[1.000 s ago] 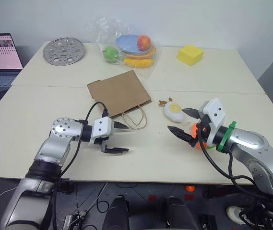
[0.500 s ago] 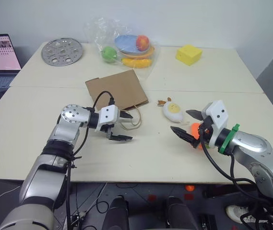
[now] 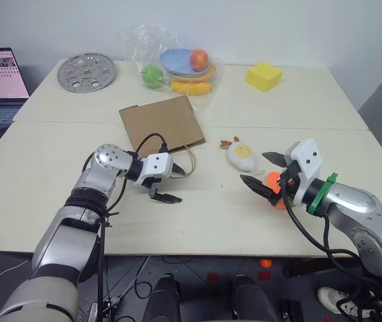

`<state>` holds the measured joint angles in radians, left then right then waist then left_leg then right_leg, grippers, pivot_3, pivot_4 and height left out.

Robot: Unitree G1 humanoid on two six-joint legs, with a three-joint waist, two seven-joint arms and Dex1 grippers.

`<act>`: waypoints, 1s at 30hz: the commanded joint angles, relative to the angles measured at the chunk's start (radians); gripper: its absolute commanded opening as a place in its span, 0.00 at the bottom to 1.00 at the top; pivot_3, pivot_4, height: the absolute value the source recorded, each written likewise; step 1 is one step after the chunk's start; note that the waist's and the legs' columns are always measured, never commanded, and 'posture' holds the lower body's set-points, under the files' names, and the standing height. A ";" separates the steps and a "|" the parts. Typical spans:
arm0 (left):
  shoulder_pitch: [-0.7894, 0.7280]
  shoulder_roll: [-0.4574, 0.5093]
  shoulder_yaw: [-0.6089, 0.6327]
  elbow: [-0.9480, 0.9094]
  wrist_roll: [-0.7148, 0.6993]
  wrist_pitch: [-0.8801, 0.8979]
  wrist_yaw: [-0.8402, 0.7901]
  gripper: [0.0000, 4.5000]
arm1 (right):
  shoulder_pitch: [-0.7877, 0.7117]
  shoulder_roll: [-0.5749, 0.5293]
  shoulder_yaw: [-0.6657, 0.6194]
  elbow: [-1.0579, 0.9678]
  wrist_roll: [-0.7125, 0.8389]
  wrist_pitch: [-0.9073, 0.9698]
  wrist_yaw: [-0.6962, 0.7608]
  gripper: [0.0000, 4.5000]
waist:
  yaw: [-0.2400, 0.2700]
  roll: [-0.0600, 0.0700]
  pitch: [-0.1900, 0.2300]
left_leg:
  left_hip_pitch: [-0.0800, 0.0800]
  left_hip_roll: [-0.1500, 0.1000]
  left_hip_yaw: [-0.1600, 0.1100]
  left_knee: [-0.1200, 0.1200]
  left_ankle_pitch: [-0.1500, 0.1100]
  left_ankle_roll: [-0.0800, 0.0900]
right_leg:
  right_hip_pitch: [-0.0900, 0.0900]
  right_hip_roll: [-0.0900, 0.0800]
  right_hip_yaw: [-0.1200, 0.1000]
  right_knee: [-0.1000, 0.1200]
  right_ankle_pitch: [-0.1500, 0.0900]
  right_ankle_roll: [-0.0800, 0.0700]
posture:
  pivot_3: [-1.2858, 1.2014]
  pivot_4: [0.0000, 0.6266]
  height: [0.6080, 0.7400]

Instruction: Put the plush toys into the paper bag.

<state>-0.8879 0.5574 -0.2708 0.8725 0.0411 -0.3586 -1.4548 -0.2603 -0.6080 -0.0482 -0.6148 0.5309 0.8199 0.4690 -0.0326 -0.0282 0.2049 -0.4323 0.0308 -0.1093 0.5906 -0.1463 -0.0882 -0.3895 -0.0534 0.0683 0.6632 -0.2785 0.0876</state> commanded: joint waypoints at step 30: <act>0.005 0.204 0.082 -0.155 -0.059 0.125 -0.101 0.99 | -0.027 0.034 0.000 -0.019 0.002 -0.011 0.003 1.00 | -0.001 0.000 0.000 | 0.000 0.000 -0.001 0.000 0.000 0.000 | 0.000 0.000 -0.001 0.000 -0.001 -0.001 | 0.52 0.24 1.00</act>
<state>-0.8580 0.7749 -0.1838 0.7012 -0.0329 -0.1850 -1.5768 -0.2743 -0.5754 -0.0425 -0.6128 0.5298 0.8205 0.4722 -0.0336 -0.0281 0.2051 -0.4327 0.0310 -0.1100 0.5905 -0.1462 -0.0882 -0.3895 -0.0535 0.0672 0.6629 -0.2791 0.0866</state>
